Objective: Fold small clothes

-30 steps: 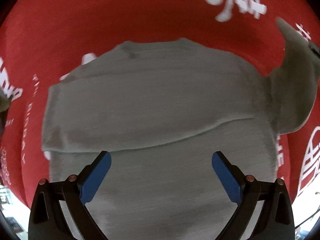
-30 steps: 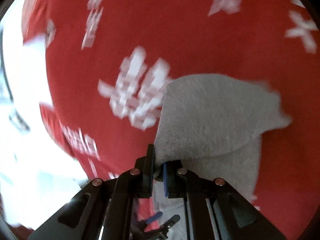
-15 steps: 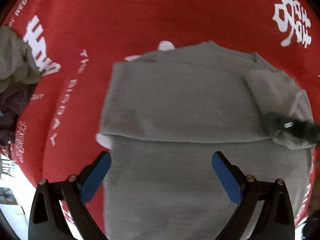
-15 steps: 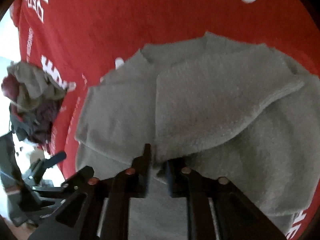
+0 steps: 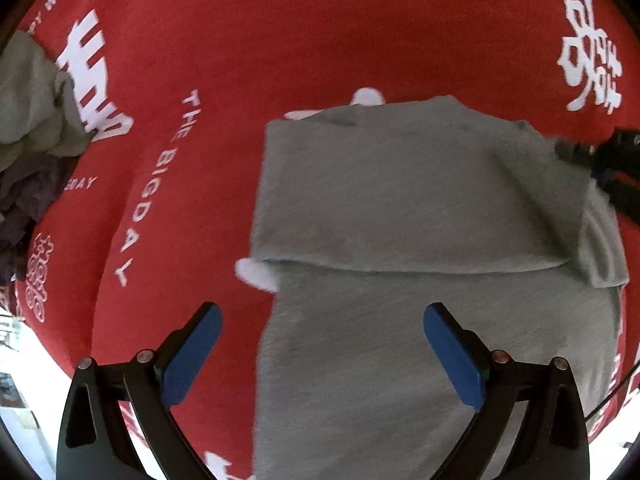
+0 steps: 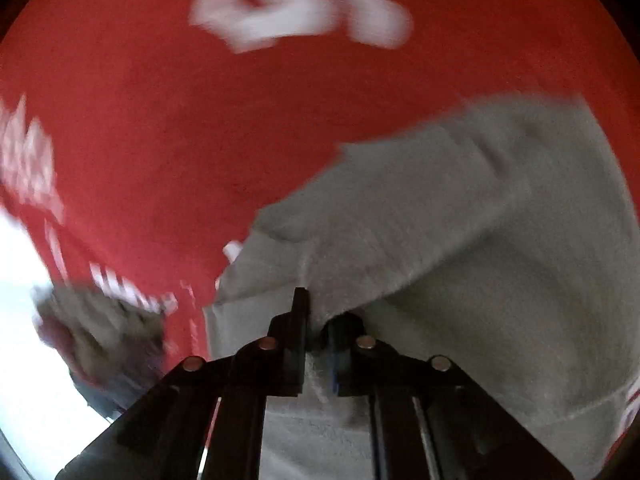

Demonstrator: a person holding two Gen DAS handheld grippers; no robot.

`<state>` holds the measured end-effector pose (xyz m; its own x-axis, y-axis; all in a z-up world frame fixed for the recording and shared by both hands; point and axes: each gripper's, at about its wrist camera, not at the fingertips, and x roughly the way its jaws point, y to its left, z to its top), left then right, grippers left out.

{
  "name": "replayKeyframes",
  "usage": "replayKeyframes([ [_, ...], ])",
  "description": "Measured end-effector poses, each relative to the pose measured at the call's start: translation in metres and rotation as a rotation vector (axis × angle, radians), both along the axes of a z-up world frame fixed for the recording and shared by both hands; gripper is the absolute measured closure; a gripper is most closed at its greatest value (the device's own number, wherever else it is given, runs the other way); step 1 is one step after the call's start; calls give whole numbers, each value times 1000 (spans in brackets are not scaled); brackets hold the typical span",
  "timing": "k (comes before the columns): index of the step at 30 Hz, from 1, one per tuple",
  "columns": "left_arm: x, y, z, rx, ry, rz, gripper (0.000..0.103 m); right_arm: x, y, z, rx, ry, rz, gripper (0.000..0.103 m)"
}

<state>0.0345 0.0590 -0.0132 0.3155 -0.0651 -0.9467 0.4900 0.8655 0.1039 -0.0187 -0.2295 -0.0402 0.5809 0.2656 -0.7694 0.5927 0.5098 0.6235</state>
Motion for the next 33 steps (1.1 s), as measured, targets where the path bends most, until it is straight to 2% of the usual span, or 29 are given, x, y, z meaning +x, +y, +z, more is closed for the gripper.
replayKeyframes([
  [4, 9, 24, -9, 23, 23, 50, 2, 51, 89, 33, -353, -17, 419, 92],
  [7, 14, 40, -15, 31, 45, 90, 2, 71, 155, 12, -510, 53, 683, 88],
  [8, 16, 45, -16, 35, 47, 97, 2, 73, 169, 3, -549, 85, 732, 82],
  [10, 17, 50, -17, 41, 50, 101, 2, 73, 194, -12, -616, 144, 819, 42],
  [12, 18, 54, -19, 45, 52, 102, 2, 67, 210, -11, -649, 138, 864, 42],
  [14, 18, 57, -19, 46, 58, 104, 2, 60, 214, -5, -616, 120, 868, 42],
  [17, 20, 58, -17, 31, 68, 114, 2, 46, 196, 8, -543, 140, 781, 42],
  [20, 24, 56, -12, 10, 71, 111, 2, 12, 147, 14, -338, 173, 573, 41],
  [24, 37, 49, -10, -36, 94, 131, 2, -44, 78, 12, -187, 247, 263, 41],
  [29, 58, 15, -13, -64, 75, 119, 2, -109, 5, -10, 24, 281, -84, 41],
  [33, 63, -21, -27, -54, 98, 82, 2, -134, -10, -24, 96, 279, -205, 41],
])
